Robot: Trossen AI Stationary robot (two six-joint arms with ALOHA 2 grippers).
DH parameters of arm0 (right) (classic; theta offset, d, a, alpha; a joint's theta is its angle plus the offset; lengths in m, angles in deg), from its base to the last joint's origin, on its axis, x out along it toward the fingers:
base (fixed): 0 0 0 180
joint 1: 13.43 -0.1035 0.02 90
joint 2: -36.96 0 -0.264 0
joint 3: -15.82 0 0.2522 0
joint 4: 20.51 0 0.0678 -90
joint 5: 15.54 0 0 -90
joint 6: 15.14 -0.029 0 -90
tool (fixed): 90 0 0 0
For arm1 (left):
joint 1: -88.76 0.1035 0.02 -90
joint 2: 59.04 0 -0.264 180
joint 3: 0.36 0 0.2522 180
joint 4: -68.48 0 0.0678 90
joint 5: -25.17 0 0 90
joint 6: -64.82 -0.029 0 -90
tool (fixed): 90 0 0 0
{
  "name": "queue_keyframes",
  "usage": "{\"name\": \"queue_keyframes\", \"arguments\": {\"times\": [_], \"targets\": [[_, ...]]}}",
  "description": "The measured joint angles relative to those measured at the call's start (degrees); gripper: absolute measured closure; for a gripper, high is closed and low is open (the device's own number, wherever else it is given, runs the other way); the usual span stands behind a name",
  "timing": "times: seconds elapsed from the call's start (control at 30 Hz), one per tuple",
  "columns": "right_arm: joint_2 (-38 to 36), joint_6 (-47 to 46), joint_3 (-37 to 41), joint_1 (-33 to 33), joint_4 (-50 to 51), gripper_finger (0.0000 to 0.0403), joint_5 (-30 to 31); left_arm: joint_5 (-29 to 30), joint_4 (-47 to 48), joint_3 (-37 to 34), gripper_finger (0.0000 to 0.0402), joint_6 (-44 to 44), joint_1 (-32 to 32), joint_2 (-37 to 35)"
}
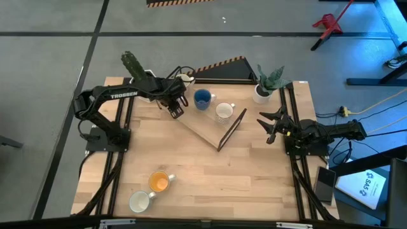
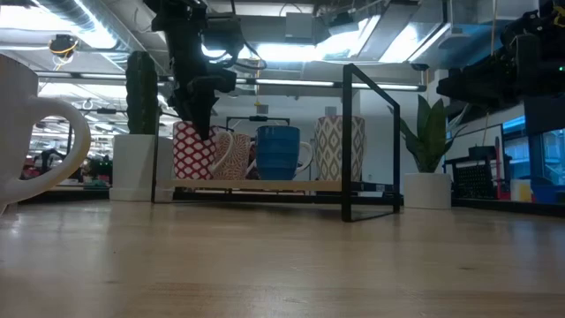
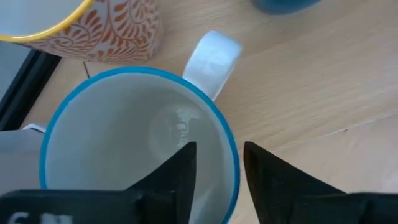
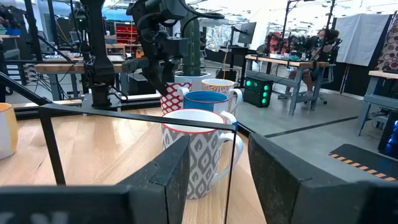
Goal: Place coffee mugs
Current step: Put the red patterned mug on the shelf
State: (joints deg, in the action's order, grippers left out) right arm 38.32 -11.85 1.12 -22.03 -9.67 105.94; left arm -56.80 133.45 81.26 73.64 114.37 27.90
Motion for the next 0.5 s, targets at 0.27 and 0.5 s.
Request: {"name": "queue_keyframes", "arguments": {"times": [0.27, 0.5], "targets": [[0.0, 0.0, 0.0, 0.0, -0.04, 0.0253, 0.0, 2.49, 0.98, 3.11, 0.0261, -0.26, -0.05, 0.02], [0.0, 0.0, -0.02, 0.0, -0.04, 0.0253, 0.0, 6.65, 4.7, 7.77, 0.0261, -0.46, -0.04, 0.04]]}}
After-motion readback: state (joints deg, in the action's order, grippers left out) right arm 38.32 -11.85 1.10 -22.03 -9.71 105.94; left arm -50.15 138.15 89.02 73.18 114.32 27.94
